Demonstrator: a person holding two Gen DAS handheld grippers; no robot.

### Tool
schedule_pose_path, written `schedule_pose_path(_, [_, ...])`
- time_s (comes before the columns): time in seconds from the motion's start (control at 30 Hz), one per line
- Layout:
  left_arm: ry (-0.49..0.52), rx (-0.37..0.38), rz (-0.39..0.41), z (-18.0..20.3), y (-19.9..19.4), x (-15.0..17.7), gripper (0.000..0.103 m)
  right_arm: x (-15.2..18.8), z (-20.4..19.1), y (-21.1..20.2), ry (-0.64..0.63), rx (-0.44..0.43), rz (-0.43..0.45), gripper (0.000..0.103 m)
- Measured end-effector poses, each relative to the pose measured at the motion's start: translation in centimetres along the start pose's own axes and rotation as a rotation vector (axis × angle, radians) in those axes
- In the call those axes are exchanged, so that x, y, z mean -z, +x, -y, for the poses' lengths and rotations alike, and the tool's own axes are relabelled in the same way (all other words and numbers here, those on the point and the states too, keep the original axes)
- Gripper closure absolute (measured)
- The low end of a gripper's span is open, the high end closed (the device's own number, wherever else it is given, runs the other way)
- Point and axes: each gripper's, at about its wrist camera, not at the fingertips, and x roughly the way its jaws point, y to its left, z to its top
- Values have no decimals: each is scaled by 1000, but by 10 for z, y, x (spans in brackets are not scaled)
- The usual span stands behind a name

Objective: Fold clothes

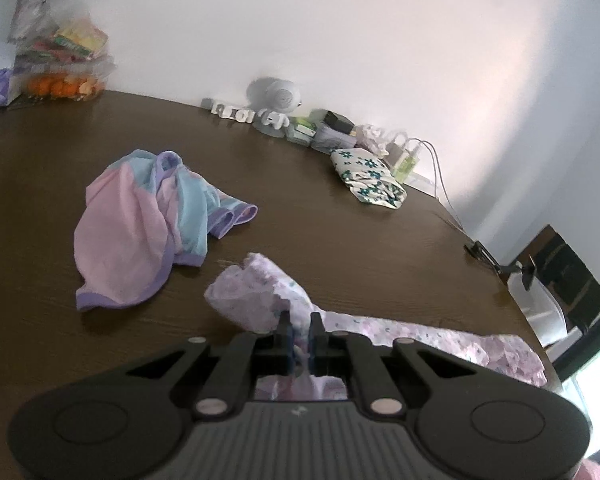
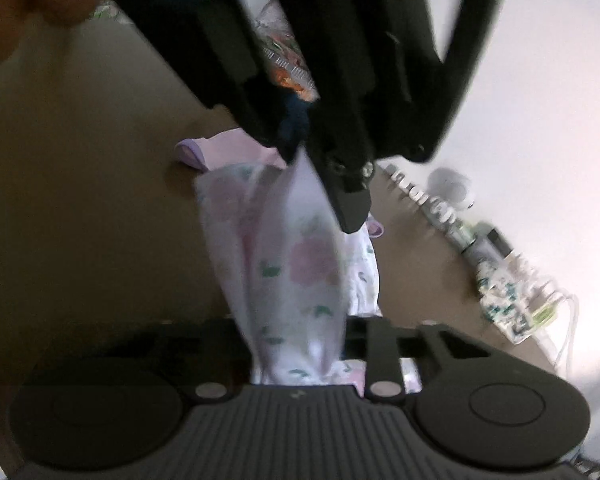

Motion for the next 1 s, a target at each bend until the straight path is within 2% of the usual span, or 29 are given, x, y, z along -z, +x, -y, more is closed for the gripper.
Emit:
schedule_pose_path(0.03, [-4,5,19,-2,-6,1,90,0,3,0,23,-11,-3,90])
schedule_pose_path(0.07, [-9,10,39,-5,-12,3,78,1,11,-3,77,-35,0,91])
schedule_pose_path(0.1, [-15,15,60,-7,-18,4,61,3,18,-6,131,-60,3,92])
schedule_pose_path(0.17, [-26,25,102,-12,-31,7,45,7,34,-11,252,-114,7,93])
schedule_pose_path(0.23, [-78,44,153,-23,-45,11,44,11,47,-16,364,-164,18,94])
schedule_pose_path(0.3, [-137,43,182,-36,-53,16,35,15,55,-22,446,-194,38,94])
schedule_pose_path(0.4, [-220,-17,177,-54,-50,25,35,19,64,-33,498,-198,70,95])
schedule_pose_path(0.47, [-232,-61,143,-62,-39,32,37,20,70,-37,518,-196,90,95])
schedule_pose_path(0.53, [-211,-72,83,-61,-21,36,48,22,77,-42,541,-198,109,95])
schedule_pose_path(0.57, [-205,-56,63,-59,-13,37,52,23,83,-41,557,-200,120,95])
schedule_pose_path(0.67, [-224,8,48,-48,8,35,52,26,103,-44,619,-202,159,95])
schedule_pose_path(0.8, [-203,100,98,-14,23,23,52,35,134,-63,732,-178,246,95])
schedule_pose_path(0.87, [-160,159,124,13,28,12,52,47,153,-81,806,-142,311,95])
schedule_pose_path(1.0, [-24,231,126,84,45,-8,51,84,195,-118,971,-36,423,95])
